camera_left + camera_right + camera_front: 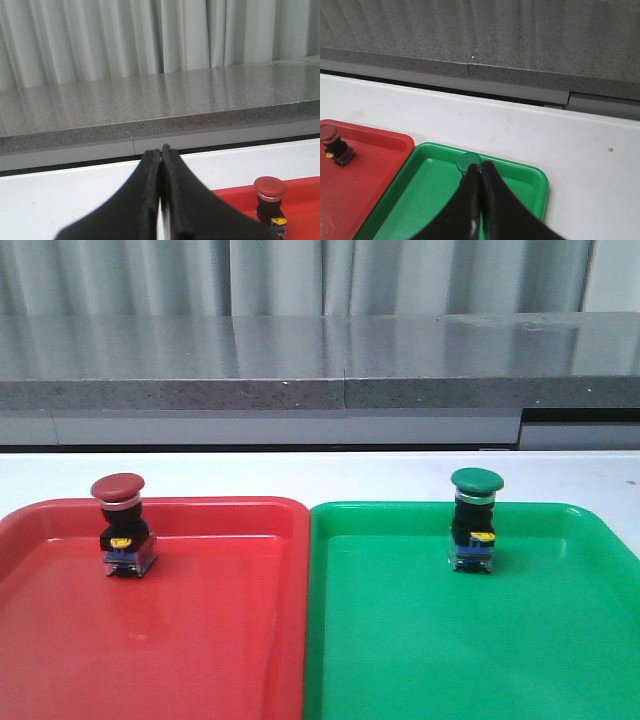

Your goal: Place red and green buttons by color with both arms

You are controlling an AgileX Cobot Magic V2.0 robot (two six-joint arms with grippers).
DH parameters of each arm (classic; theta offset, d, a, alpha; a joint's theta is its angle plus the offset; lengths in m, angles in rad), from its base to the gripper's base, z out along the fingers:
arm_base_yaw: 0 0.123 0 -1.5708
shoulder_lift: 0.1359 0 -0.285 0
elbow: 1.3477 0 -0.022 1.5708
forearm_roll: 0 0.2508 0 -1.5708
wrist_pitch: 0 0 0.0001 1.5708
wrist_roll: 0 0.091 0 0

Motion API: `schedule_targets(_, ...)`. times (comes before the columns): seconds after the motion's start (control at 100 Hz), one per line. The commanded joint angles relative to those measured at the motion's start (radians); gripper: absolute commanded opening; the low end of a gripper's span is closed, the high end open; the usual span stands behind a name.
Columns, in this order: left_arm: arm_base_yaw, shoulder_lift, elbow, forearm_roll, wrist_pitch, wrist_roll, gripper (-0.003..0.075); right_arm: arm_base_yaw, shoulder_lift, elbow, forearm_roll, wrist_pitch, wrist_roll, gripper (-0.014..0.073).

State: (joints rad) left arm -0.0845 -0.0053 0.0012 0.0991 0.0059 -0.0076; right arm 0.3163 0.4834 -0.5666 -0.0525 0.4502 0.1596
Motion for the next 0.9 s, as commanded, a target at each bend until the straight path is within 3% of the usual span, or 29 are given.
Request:
schedule_targets(0.0, -0.005, -0.031, 0.042, -0.001, -0.073, -0.012, -0.002, 0.0, 0.002, -0.026, -0.014, -0.067, -0.003, -0.0067)
schedule_targets(0.44, -0.005, -0.031, 0.042, -0.001, -0.073, -0.012, -0.0019, -0.01, -0.018, -0.013, -0.066, -0.071, -0.003, -0.0067)
schedule_targets(0.89, -0.005, -0.031, 0.042, -0.001, -0.073, -0.012, -0.0019, -0.244, -0.286, 0.279, -0.064, -0.24, -0.008, -0.0067)
